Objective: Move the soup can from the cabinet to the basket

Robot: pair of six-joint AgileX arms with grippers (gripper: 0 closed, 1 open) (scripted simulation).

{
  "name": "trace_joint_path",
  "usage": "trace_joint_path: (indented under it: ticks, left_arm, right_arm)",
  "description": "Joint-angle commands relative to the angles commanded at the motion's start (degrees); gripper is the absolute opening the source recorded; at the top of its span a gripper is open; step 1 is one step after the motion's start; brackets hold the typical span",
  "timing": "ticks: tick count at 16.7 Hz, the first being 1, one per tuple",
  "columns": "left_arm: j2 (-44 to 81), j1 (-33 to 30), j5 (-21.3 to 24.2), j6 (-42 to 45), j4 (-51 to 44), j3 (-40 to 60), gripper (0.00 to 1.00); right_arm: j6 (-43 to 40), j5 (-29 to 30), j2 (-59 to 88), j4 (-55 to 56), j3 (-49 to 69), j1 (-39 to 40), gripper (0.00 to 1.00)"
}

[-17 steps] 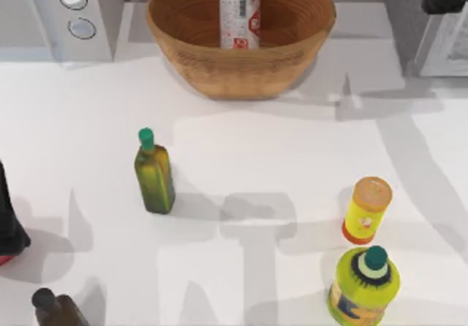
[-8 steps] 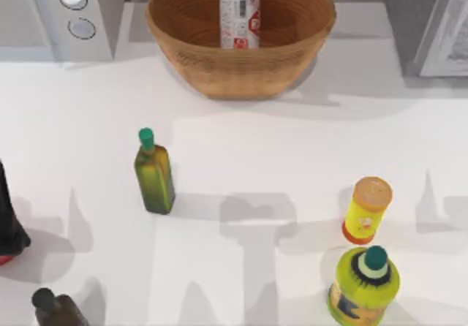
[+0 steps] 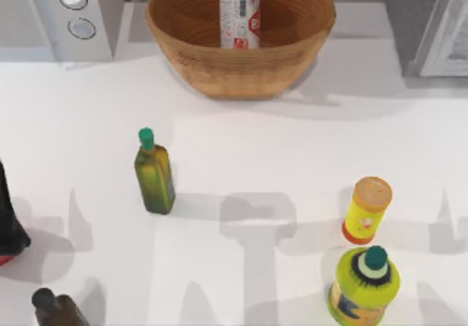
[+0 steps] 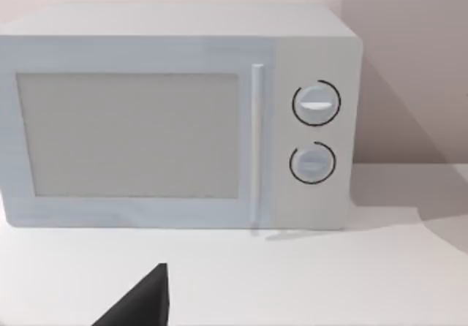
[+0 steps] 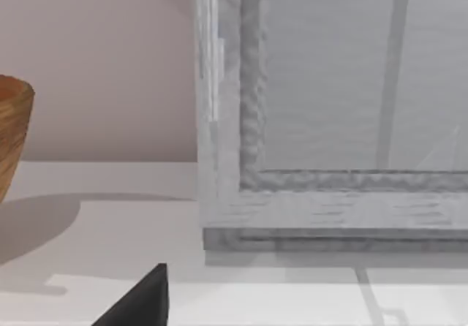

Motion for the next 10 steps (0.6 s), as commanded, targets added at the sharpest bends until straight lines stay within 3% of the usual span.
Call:
trace_joint_path:
  ticks: [5,10]
  left_arm:
    - [0.0,0.0,0.0,0.0,0.0,0.0,1.0]
    - [0.0,0.0,0.0,0.0,0.0,0.0,1.0]
  right_arm:
    - [0.04,-0.47,0.89,0.75,0.43,-0.43,1.0]
    - [0.33,-9.32,13.09,11.66,4.19,-9.89,1.0]
